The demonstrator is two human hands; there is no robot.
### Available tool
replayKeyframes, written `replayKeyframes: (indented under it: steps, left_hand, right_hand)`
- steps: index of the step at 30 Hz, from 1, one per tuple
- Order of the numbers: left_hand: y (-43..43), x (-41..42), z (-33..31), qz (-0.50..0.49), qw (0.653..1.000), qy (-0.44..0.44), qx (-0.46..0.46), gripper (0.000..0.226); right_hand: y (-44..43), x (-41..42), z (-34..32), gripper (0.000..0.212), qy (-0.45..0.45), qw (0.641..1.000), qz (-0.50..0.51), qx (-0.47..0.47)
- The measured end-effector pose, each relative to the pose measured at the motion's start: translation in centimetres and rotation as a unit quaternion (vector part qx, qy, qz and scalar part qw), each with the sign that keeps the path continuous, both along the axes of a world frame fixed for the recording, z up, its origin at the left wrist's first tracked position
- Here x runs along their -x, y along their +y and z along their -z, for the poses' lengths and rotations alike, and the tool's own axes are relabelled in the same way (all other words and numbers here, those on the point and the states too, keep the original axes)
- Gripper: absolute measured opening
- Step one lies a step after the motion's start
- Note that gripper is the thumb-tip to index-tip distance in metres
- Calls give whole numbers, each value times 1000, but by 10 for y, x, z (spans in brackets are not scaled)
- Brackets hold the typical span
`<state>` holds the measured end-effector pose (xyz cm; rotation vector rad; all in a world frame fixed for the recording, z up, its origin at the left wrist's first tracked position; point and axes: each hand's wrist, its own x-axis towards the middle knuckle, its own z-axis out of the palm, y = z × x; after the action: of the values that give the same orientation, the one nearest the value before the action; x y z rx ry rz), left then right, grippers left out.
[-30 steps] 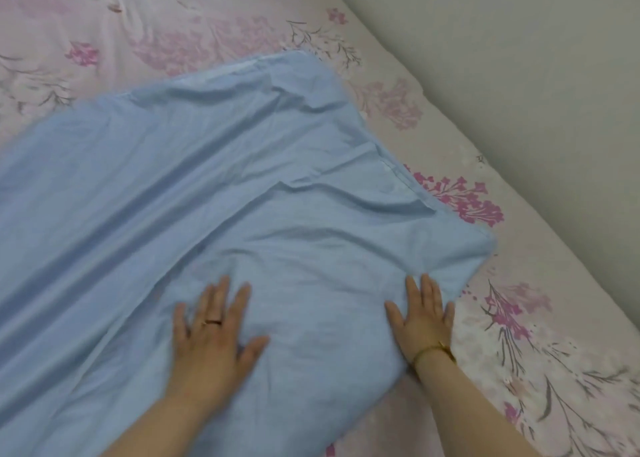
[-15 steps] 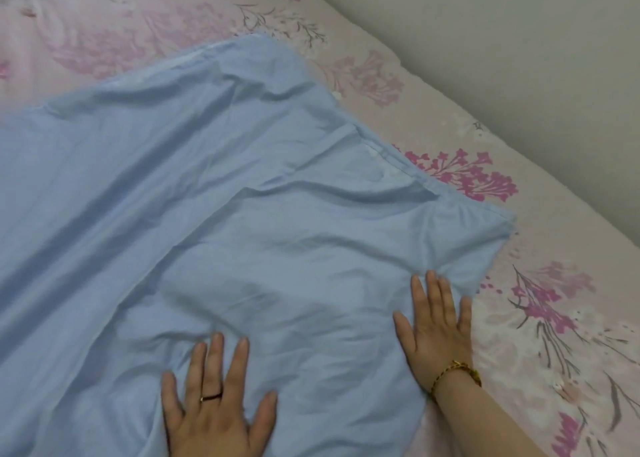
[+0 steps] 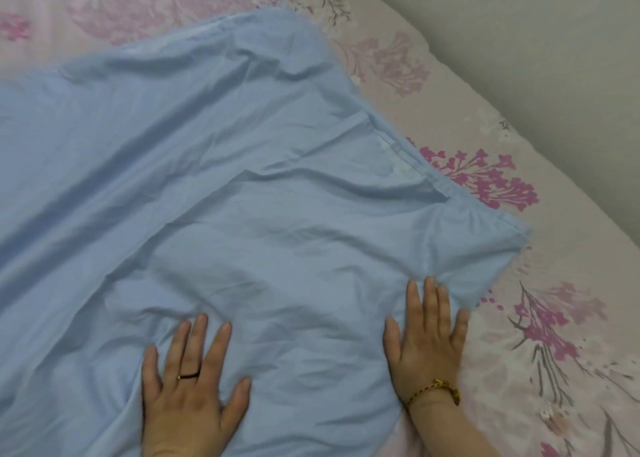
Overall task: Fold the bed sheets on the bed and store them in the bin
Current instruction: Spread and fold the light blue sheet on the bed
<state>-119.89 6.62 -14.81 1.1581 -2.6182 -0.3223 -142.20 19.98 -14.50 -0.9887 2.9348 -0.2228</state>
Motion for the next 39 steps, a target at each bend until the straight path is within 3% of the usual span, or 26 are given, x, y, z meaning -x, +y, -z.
replayKeyframes:
  steps: [7, 10, 12, 16, 19, 21, 23, 25, 27, 29, 30, 33, 35, 39]
  left_hand:
    - [2, 7, -9, -13, 998, -62, -12, 60]
    - [6, 12, -26, -52, 988, -121, -77, 56]
    - [17, 18, -34, -102, 971, -196, -86, 55]
    - [36, 51, -54, -256, 942, -203, -72, 48]
    - [48, 82, -71, -290, 902, -267, -172, 61]
    - [59, 94, -76, -294, 909, -222, -194, 66]
    - [69, 107, -82, -279, 924, -158, -210, 86]
    - [75, 123, -83, -225, 937, -131, -232, 110]
    - [80, 140, -85, -189, 938, -124, -264, 117]
    - [79, 153, -88, -196, 933, -110, -282, 115]
    - [79, 156, -89, -199, 933, -106, -282, 114]
    - [74, 155, -87, -194, 939, -113, -261, 95]
    - [66, 157, -90, -203, 942, -95, -248, 76]
    - [52, 170, -107, -211, 956, -39, -201, 74]
  right_hand:
    - [1, 4, 10, 58, 8, 997, -42, 66]
    - [0, 8, 5, 54, -19, 998, -41, 53]
    - [3, 11, 5, 53, -33, 998, -52, 31]
    - [9, 24, -6, 61, -30, 992, -116, 29]
    - [23, 59, -26, 47, -102, 971, -209, 49]
    - [31, 90, -46, 14, -215, 944, -192, 160]
    - [35, 121, -74, 24, -318, 913, -63, 247]
    - [34, 150, -93, 18, -288, 905, 16, 313]
    - [22, 171, -102, 46, -334, 896, 55, 289]
    - [8, 177, -102, 69, -418, 871, 75, 246]
    - [3, 178, -99, 65, -444, 864, 77, 222]
    - [-3, 171, -101, 10, -447, 869, 59, 204]
    - [9, 175, -102, 28, -380, 896, 15, 229]
    - [62, 182, -122, 29, -405, 878, -5, 256]
